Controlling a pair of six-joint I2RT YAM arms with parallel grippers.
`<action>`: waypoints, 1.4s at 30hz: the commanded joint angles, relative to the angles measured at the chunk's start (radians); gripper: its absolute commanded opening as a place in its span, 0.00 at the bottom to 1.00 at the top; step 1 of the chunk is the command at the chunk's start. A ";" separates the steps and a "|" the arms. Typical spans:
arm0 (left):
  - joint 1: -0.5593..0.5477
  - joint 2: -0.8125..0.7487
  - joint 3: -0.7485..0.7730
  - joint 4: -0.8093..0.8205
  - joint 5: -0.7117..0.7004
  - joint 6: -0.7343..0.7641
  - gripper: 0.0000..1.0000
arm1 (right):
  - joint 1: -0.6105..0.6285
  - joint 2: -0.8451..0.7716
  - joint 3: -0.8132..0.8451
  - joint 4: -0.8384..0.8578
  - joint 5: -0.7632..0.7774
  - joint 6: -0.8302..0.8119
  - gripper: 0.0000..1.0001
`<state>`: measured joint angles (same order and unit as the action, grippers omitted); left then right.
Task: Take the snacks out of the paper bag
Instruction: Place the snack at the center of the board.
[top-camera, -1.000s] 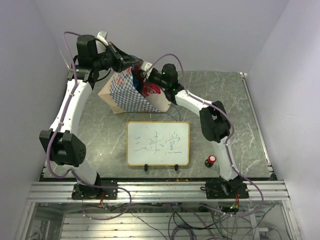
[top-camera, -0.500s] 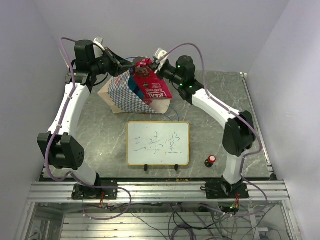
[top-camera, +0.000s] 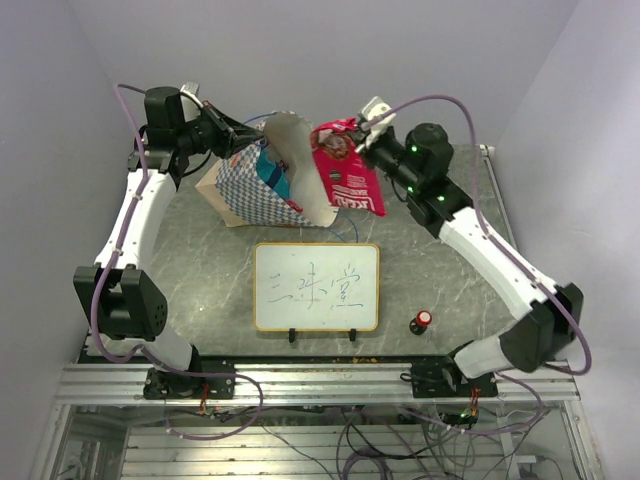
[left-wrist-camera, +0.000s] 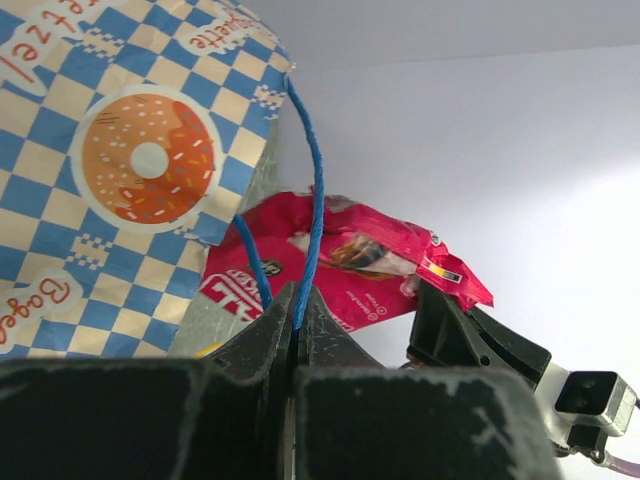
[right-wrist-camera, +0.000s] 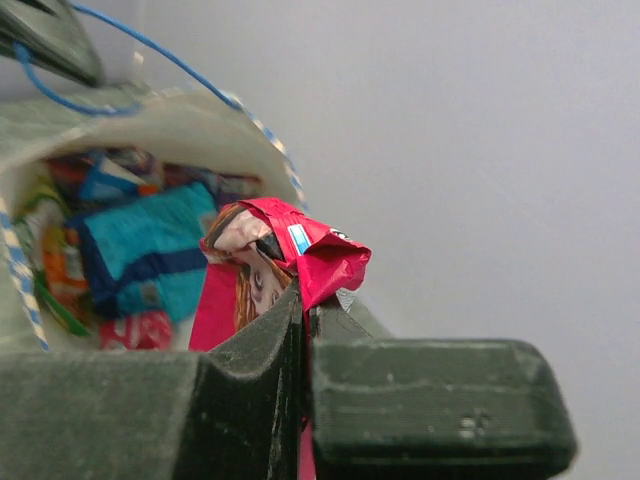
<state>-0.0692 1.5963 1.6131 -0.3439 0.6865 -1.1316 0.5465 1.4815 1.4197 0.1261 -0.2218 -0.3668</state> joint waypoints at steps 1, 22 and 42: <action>0.012 -0.028 -0.029 0.028 0.034 0.020 0.07 | -0.045 -0.141 -0.079 -0.050 0.220 -0.038 0.00; 0.012 0.018 0.029 -0.016 0.047 0.042 0.07 | -0.381 0.077 -0.120 -0.151 0.106 0.674 0.00; 0.012 0.027 0.055 -0.071 0.043 0.089 0.07 | -0.797 0.338 -0.259 0.129 0.195 0.656 0.46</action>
<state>-0.0624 1.6253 1.6356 -0.3882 0.7109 -1.0763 -0.2188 1.8942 1.1927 0.3225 -0.0860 0.4965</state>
